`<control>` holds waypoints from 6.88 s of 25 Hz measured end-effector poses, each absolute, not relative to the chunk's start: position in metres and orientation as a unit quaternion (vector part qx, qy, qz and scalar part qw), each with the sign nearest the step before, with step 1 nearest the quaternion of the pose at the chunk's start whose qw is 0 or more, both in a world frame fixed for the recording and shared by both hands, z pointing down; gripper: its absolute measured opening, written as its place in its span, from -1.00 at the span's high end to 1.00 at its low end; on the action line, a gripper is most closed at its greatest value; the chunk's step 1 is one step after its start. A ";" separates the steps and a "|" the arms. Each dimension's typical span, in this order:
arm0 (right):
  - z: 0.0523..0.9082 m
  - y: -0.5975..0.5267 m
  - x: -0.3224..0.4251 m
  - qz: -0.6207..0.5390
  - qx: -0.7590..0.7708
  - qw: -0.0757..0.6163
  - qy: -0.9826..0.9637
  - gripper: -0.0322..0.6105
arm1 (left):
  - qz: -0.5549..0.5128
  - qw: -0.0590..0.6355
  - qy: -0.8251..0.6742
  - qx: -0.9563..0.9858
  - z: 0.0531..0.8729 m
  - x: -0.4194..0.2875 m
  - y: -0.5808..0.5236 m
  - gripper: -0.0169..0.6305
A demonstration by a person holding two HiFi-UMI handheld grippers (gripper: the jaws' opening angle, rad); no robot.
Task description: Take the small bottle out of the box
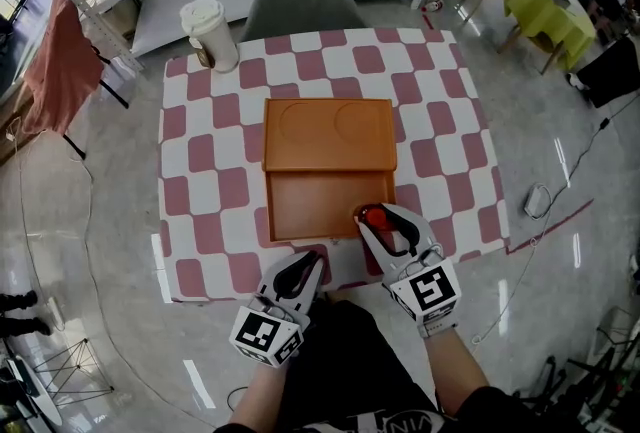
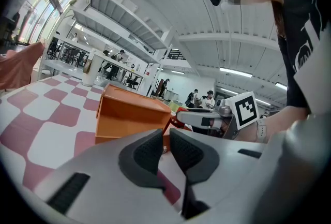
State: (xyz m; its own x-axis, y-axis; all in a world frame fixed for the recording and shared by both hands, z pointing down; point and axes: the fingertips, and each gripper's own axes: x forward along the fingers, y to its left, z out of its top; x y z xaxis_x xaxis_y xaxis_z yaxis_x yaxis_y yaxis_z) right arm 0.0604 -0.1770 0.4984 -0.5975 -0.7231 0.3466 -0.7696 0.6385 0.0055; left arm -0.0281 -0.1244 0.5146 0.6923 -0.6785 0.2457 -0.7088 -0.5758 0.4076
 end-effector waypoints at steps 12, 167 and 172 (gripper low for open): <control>0.481 -0.177 0.059 0.077 0.416 0.153 -0.893 0.46 | 0.029 0.222 -0.410 0.884 0.497 -0.042 -0.135 0.82; 0.332 -0.188 0.040 0.029 0.408 0.079 -0.909 0.46 | -0.054 0.099 -0.504 0.856 0.349 -0.132 -0.178 0.88; 0.331 -0.188 0.043 0.024 0.411 0.078 -0.908 0.46 | -0.056 0.100 -0.498 0.860 0.351 -0.127 -0.180 0.88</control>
